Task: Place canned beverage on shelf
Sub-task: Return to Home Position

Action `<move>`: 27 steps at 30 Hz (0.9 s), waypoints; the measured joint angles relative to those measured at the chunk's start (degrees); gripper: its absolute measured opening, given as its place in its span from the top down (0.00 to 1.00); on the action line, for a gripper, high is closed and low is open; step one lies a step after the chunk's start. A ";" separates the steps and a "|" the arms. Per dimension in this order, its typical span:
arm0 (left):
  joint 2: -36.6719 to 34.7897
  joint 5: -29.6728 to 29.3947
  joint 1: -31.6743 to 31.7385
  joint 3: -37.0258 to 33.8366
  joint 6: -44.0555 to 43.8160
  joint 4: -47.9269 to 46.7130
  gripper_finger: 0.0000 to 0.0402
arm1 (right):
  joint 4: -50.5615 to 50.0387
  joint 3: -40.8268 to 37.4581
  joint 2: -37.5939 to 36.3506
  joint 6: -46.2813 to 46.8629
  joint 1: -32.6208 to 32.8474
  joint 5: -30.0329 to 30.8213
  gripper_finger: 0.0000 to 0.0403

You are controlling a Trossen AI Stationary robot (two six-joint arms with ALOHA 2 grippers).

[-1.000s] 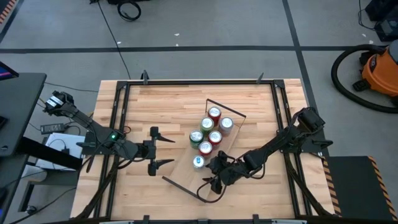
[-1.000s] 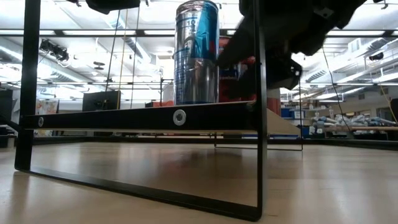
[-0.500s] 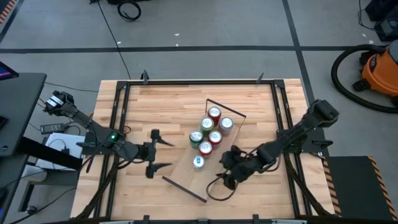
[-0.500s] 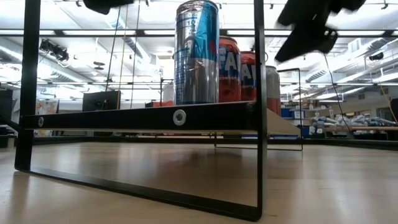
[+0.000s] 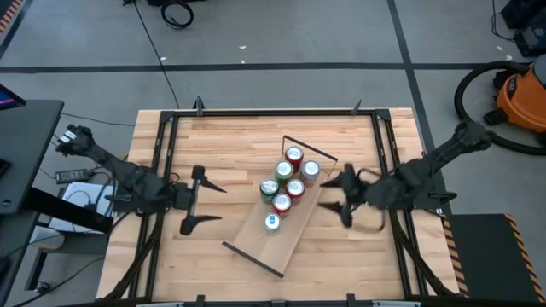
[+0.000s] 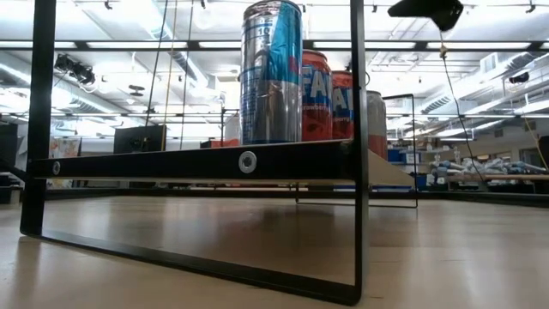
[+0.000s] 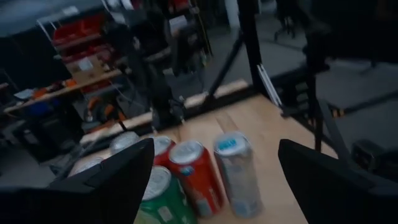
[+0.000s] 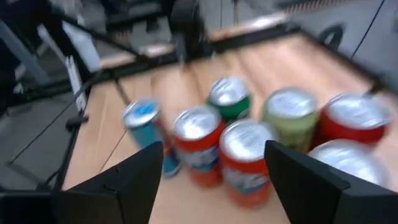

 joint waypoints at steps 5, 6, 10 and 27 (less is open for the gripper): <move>-6.13 2.58 4.40 -2.99 0.02 3.50 0.12 | 7.83 -10.02 -15.32 -8.41 -4.99 -3.24 0.34; -7.21 2.97 5.43 -3.53 -0.22 3.68 0.12 | 8.62 -11.71 -18.68 -9.74 -5.76 -3.59 0.35; -10.98 6.01 9.38 -7.24 -2.36 7.71 0.12 | 10.67 -17.97 -31.22 -13.83 -8.23 -4.89 0.38; -22.87 4.19 17.83 -23.55 -13.26 21.91 0.12 | 12.51 -30.34 -58.14 -23.04 -10.46 -4.00 0.39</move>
